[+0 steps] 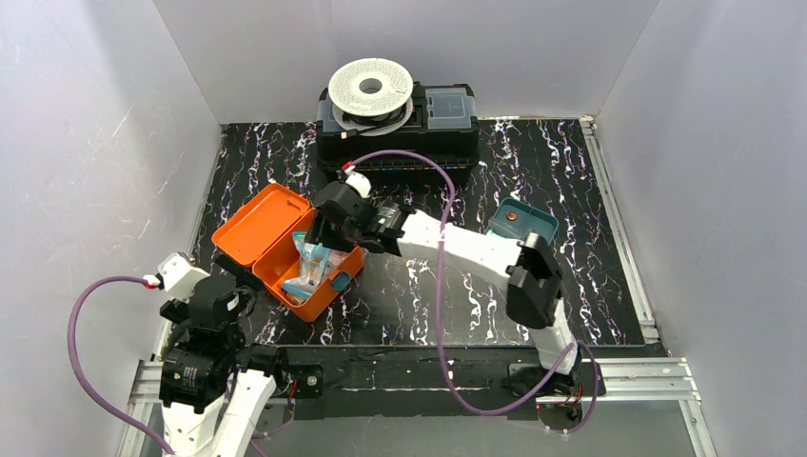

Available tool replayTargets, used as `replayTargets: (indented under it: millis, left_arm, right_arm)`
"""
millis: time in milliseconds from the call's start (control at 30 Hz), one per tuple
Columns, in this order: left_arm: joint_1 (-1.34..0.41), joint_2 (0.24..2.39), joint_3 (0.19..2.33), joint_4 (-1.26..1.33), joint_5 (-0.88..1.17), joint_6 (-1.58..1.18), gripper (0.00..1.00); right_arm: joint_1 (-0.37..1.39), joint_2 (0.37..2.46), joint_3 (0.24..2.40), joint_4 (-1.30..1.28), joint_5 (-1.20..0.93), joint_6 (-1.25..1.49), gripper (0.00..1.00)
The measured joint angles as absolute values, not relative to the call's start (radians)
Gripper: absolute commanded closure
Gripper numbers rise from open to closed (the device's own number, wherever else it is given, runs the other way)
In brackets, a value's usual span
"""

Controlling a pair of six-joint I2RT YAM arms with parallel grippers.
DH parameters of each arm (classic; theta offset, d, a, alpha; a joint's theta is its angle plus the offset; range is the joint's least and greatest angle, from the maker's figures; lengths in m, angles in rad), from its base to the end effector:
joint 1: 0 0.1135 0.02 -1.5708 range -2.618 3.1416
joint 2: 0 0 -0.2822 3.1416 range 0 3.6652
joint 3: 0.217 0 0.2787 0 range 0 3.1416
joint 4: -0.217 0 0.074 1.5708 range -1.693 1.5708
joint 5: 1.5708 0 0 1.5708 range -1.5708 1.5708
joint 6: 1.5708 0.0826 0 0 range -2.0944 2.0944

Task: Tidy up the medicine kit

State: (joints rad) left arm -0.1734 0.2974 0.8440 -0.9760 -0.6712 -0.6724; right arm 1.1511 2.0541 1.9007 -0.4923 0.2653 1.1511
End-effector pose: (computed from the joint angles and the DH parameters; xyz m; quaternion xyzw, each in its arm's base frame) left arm 0.0853 0.0372 0.3312 -0.3686 0.7260 0.0434 0.5789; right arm 0.2447 0.4953 0.2886 0.0590 0.8871 0.3557 0.2883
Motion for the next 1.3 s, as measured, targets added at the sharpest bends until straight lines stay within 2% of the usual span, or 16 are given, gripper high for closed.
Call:
replayTargets:
  millis: [367, 700, 800, 1000, 1300]
  left_arm:
    - [-0.173, 0.31, 0.838, -0.956, -0.604, -0.638, 0.01]
    - [-0.173, 0.329, 0.819, -0.907, -0.5, -0.585, 0.01]
    - [-0.173, 0.353, 0.815, -0.894, -0.468, -0.571, 0.0]
    - [-0.173, 0.391, 0.811, -0.869, -0.421, -0.548, 0.0]
    - [-0.173, 0.411, 0.81, -0.867, -0.405, -0.542, 0.01]
  right_arm:
    - [1.045, 1.764, 1.707, -0.505, 0.287, 0.913, 0.41]
    - [0.879, 1.73, 1.6, -0.594, 0.208, 0.732, 0.36]
    - [0.846, 1.774, 1.617, -0.616, 0.184, 0.674, 0.36]
    - [0.833, 2.09, 1.824, -0.71, 0.181, 0.549, 0.36]
    - [0.788, 2.247, 1.945, -0.73, 0.147, 0.524, 0.39]
